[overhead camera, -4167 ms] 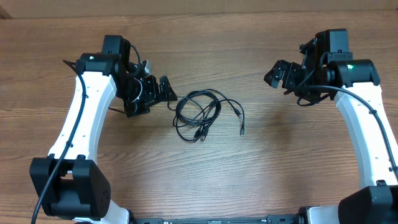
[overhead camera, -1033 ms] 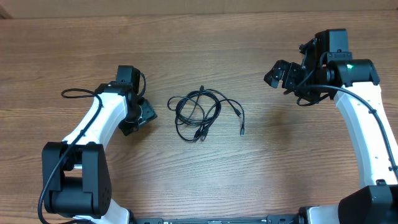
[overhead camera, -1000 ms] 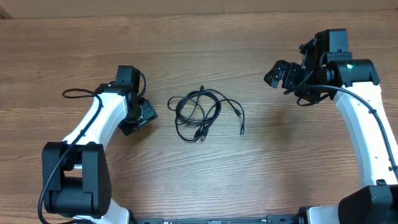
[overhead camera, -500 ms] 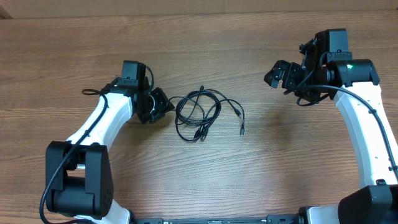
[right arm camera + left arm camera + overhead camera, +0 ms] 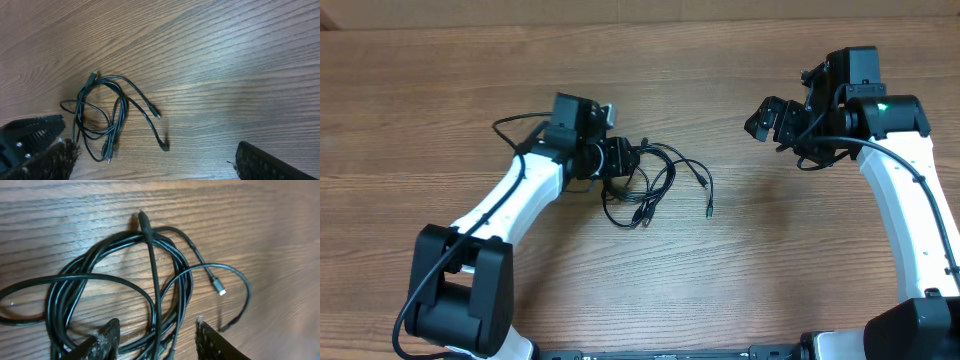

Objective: Untangle cables

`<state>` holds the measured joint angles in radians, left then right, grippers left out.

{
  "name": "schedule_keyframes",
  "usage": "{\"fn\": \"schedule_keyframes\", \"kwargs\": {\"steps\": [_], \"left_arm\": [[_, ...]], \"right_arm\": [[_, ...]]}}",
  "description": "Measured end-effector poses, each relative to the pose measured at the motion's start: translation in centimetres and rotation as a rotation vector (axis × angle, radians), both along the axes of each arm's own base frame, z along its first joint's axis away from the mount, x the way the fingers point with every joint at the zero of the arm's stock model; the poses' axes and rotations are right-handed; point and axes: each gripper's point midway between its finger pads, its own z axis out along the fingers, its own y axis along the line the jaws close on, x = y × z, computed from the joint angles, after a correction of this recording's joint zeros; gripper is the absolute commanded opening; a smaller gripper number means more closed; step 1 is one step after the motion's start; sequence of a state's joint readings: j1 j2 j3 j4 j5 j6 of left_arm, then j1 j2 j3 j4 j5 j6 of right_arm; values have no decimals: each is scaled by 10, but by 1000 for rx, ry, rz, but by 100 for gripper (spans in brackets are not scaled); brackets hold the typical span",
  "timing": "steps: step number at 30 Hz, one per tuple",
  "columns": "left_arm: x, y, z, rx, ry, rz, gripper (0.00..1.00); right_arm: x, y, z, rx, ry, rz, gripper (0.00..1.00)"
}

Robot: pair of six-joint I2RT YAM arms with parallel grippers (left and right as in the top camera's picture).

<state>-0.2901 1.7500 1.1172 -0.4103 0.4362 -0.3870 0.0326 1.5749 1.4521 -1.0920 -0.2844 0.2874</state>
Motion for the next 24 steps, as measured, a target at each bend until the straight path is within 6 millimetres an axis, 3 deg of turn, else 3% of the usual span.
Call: {"fn": "schedule_keyframes", "kwargs": {"steps": [10, 24], "left_arm": [[-11, -12, -14, 202, -54, -33, 52], [-18, 8, -25, 368, -47, 1, 36]], "right_arm": [[0, 0, 0, 0, 0, 0, 100], [0, 0, 0, 0, 1, 0, 100]]}}
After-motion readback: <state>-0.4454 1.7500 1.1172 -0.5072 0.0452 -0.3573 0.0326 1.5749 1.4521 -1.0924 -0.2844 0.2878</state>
